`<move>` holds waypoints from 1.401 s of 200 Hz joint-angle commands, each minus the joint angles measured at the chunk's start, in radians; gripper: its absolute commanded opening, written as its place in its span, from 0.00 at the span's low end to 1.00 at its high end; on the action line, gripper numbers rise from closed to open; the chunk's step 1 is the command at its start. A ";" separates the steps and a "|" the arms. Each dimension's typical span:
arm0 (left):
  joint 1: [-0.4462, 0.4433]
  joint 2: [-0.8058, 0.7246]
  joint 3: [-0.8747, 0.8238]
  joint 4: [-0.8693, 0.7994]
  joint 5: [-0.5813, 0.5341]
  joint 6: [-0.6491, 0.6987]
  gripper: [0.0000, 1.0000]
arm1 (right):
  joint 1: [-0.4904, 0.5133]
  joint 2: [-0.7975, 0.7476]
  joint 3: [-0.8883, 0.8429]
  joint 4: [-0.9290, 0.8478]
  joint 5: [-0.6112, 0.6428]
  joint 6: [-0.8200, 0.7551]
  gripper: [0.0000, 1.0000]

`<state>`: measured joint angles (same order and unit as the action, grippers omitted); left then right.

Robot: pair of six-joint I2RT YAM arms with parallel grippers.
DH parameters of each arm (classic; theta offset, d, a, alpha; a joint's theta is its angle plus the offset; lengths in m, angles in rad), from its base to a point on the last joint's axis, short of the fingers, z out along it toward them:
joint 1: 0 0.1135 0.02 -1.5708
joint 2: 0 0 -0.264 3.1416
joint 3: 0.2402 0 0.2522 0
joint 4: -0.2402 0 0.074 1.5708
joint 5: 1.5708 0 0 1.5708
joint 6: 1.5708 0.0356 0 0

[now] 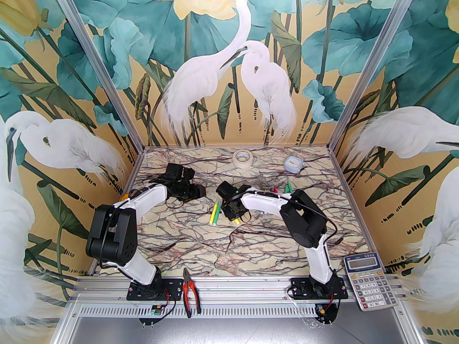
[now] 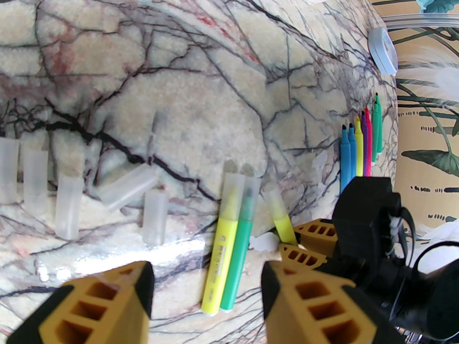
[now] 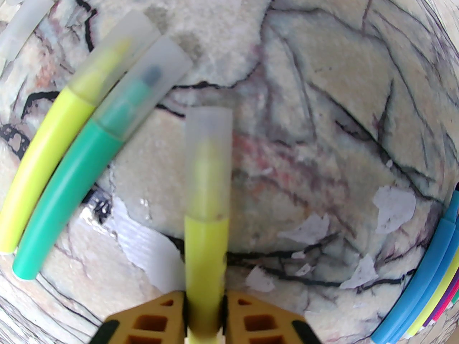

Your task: Open the pen caps

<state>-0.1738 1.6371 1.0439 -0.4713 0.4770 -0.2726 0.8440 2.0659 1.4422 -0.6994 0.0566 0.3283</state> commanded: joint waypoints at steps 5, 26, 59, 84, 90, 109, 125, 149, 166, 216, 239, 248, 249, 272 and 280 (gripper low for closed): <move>0.001 -0.013 -0.014 0.027 0.040 -0.020 0.54 | -0.009 0.012 -0.012 -0.060 0.020 0.007 0.15; -0.013 -0.013 -0.019 0.055 0.070 -0.034 0.54 | -0.028 -0.026 -0.043 -0.019 0.004 0.011 0.11; -0.051 0.005 -0.015 0.100 0.120 -0.052 0.54 | -0.073 -0.143 -0.164 0.140 -0.107 0.007 0.06; -0.080 0.021 -0.006 0.134 0.156 -0.069 0.54 | -0.100 -0.208 -0.232 0.223 -0.174 -0.002 0.05; -0.085 0.025 -0.002 0.141 0.165 -0.074 0.54 | -0.103 -0.220 -0.244 0.238 -0.184 -0.007 0.05; -0.102 0.039 0.011 0.161 0.189 -0.086 0.54 | -0.109 -0.248 -0.274 0.276 -0.195 -0.014 0.04; -0.118 0.053 0.025 0.172 0.202 -0.093 0.54 | -0.111 -0.271 -0.295 0.307 -0.196 -0.020 0.02; -0.135 0.064 0.035 0.198 0.226 -0.115 0.54 | -0.111 -0.309 -0.332 0.366 -0.204 -0.026 0.03; -0.142 0.064 0.034 0.218 0.243 -0.129 0.54 | -0.111 -0.321 -0.339 0.387 -0.202 -0.034 0.02; -0.155 0.087 0.034 0.254 0.287 -0.153 0.54 | -0.111 -0.352 -0.347 0.426 -0.216 -0.060 0.02; -0.160 0.096 0.037 0.264 0.295 -0.161 0.54 | -0.109 -0.363 -0.347 0.430 -0.223 -0.067 0.02; -0.161 0.100 0.039 0.273 0.303 -0.166 0.54 | -0.109 -0.365 -0.348 0.431 -0.227 -0.072 0.02; -0.161 0.100 0.040 0.274 0.305 -0.168 0.54 | -0.109 -0.365 -0.348 0.431 -0.227 -0.072 0.02; -0.168 0.111 0.050 0.290 0.323 -0.177 0.54 | -0.109 -0.370 -0.347 0.435 -0.240 -0.078 0.02; -0.170 0.115 0.054 0.293 0.328 -0.181 0.54 | -0.109 -0.371 -0.347 0.437 -0.245 -0.078 0.02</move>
<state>-0.3325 1.7298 1.0599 -0.2146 0.7555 -0.4347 0.7330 1.7256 1.1072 -0.2821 -0.1616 0.2691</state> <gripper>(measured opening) 0.542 0.141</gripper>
